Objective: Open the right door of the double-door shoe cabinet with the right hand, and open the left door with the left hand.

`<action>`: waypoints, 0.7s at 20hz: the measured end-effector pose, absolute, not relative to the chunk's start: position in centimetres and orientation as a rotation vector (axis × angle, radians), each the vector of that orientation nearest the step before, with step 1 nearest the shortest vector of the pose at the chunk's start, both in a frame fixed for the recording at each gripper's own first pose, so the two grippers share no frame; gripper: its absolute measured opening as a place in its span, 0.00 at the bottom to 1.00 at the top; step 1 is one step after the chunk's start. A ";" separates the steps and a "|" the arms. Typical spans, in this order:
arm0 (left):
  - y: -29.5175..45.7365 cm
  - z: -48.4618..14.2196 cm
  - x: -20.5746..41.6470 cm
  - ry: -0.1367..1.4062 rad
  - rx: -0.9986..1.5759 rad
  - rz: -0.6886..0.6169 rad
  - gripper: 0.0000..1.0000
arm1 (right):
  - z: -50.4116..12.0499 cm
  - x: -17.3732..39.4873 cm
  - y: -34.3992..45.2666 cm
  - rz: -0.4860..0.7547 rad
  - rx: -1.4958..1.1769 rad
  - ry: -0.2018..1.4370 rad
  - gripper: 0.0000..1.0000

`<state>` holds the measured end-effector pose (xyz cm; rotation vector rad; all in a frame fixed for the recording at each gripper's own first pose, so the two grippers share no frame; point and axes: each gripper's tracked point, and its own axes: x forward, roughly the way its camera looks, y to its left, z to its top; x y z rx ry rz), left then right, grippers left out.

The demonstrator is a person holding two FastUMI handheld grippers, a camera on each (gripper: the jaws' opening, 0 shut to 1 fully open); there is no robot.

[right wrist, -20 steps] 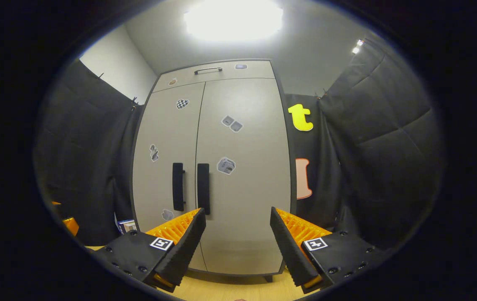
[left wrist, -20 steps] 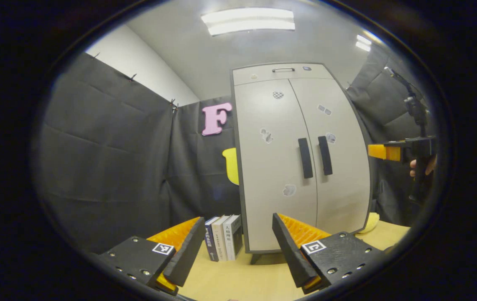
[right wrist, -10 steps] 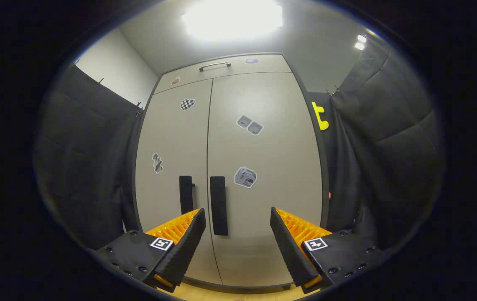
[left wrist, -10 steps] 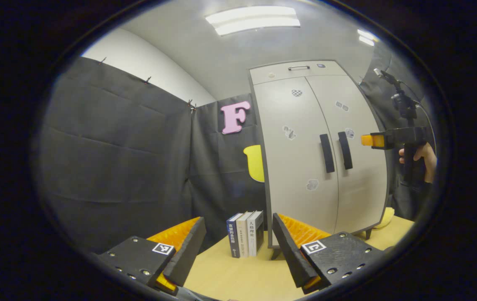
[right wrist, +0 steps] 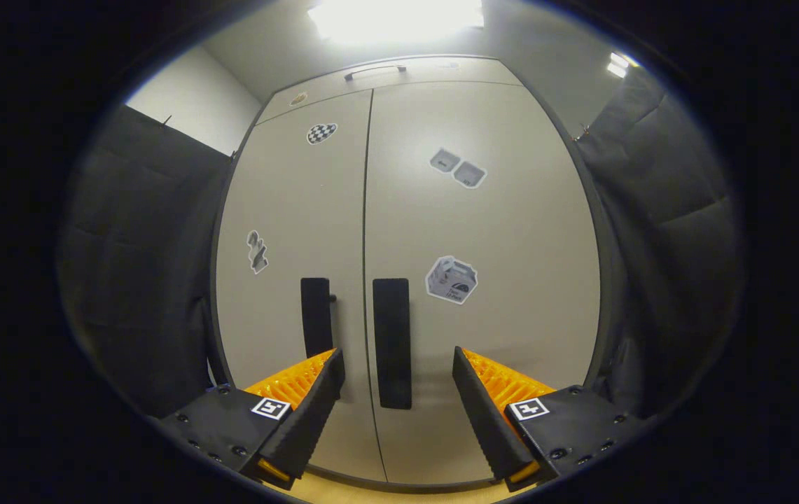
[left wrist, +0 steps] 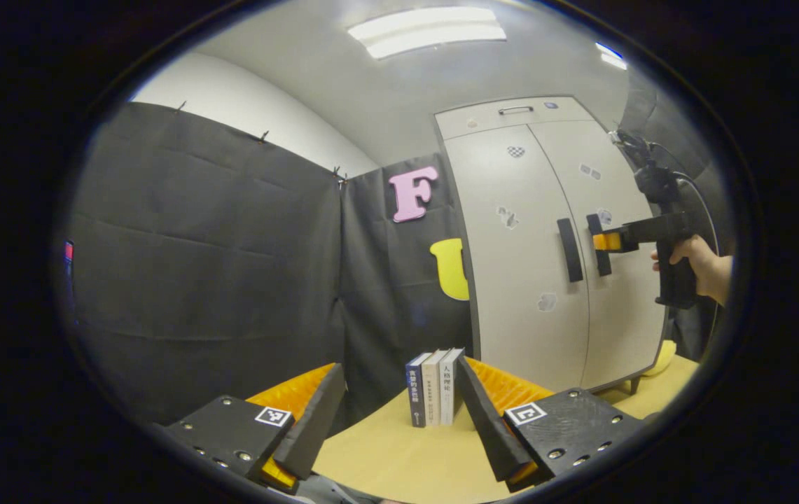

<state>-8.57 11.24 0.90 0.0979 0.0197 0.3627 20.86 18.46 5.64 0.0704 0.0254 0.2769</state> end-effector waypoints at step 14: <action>13.1 0.4 -9.3 0.047 0.120 0.404 0.94 | 3.1 25.2 20.3 0.234 0.036 0.111 0.31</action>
